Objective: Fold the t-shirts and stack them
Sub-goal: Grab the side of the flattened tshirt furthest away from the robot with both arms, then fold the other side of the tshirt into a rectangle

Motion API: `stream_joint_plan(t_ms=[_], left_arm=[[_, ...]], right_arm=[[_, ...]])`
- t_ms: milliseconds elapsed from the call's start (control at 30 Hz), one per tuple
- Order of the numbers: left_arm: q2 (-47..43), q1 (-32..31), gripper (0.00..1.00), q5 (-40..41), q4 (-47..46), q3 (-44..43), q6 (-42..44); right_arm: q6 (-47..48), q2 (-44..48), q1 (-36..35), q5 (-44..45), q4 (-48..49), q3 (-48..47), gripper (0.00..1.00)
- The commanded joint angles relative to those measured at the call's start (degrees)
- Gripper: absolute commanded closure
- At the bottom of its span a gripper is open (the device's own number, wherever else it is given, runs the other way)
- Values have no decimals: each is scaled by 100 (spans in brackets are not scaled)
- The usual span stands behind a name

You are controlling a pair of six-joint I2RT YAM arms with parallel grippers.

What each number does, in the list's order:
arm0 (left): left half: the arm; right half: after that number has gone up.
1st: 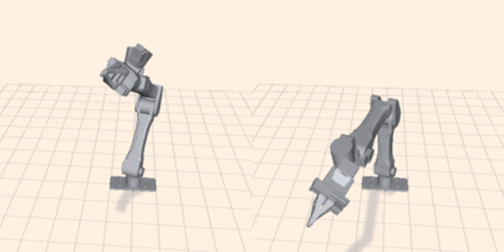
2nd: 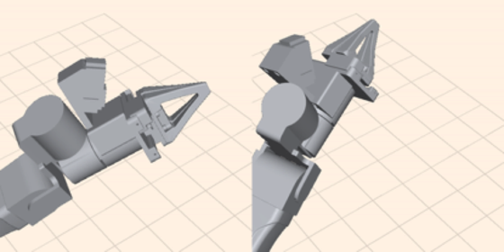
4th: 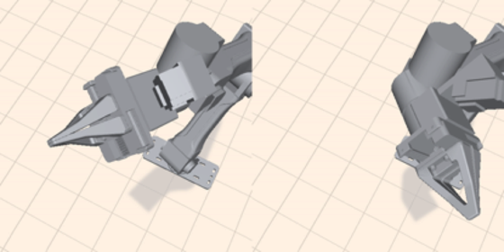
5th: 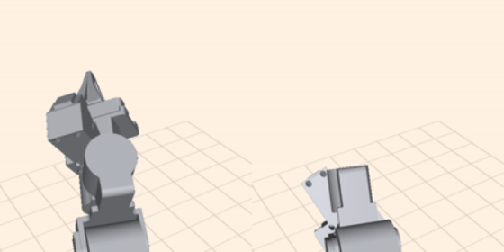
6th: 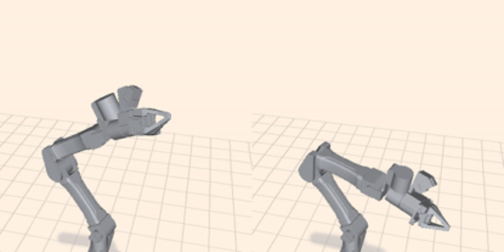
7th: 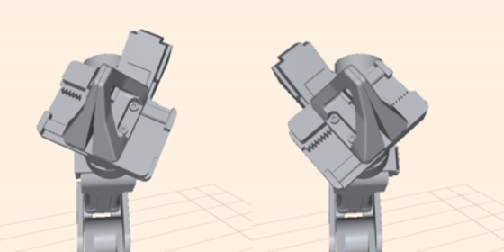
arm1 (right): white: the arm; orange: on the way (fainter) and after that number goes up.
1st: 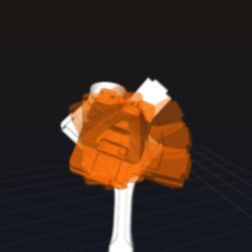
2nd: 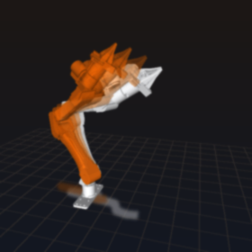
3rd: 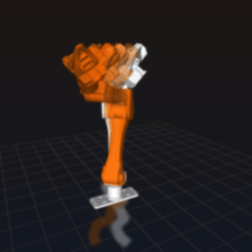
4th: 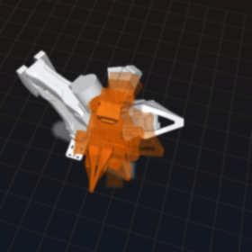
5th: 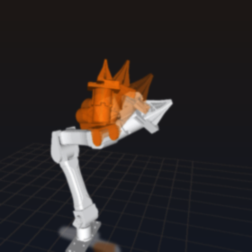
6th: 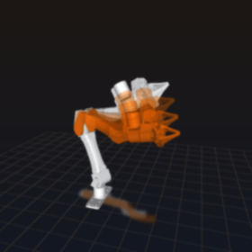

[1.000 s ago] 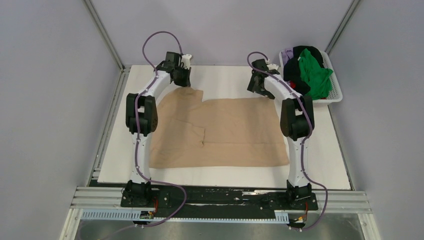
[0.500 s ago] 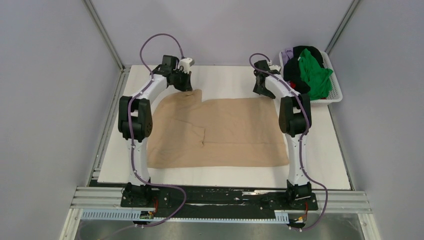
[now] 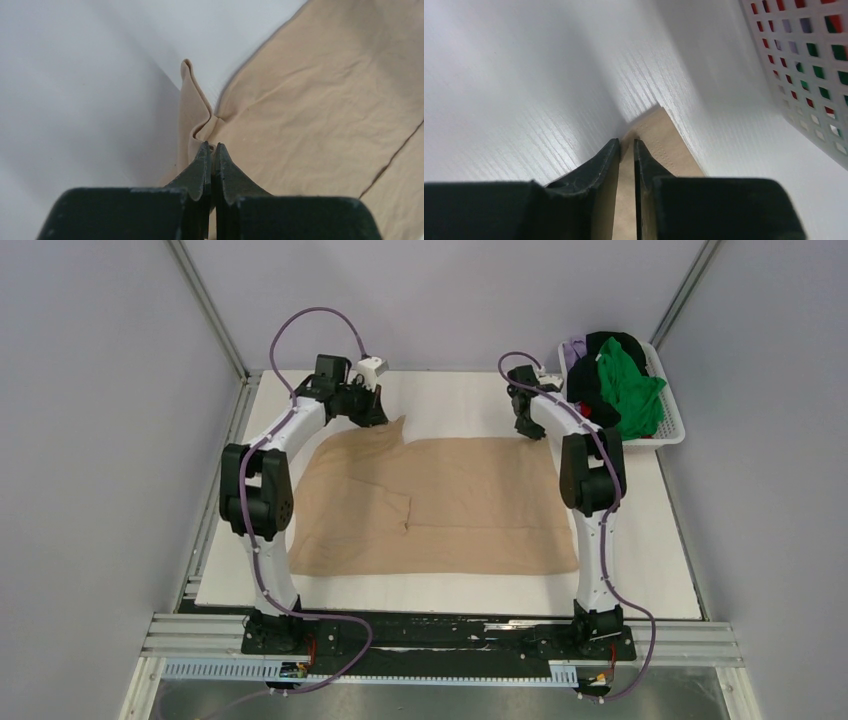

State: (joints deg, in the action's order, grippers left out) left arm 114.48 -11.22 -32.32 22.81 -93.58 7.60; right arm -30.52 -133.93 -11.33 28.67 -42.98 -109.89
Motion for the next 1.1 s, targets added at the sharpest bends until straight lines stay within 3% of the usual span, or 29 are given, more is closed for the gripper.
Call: stream_joint_plan(t_ms=[0,167,533,1067], left_arm=[[-530,2,100,-273,-159,176,242],[-715,-2,100,-320,-103,352,288],[-1211,-103,100,-404,619,707,722],[-3368,-266,100,71,147,2734,156]], right_arm=[[-222,369,34,169,-191,231,85],[-267,578,34,117,-72,401,100],[-82,1728,-135,-134,374,1491,100],[-227,3701,-453,-206,278,3468,100]])
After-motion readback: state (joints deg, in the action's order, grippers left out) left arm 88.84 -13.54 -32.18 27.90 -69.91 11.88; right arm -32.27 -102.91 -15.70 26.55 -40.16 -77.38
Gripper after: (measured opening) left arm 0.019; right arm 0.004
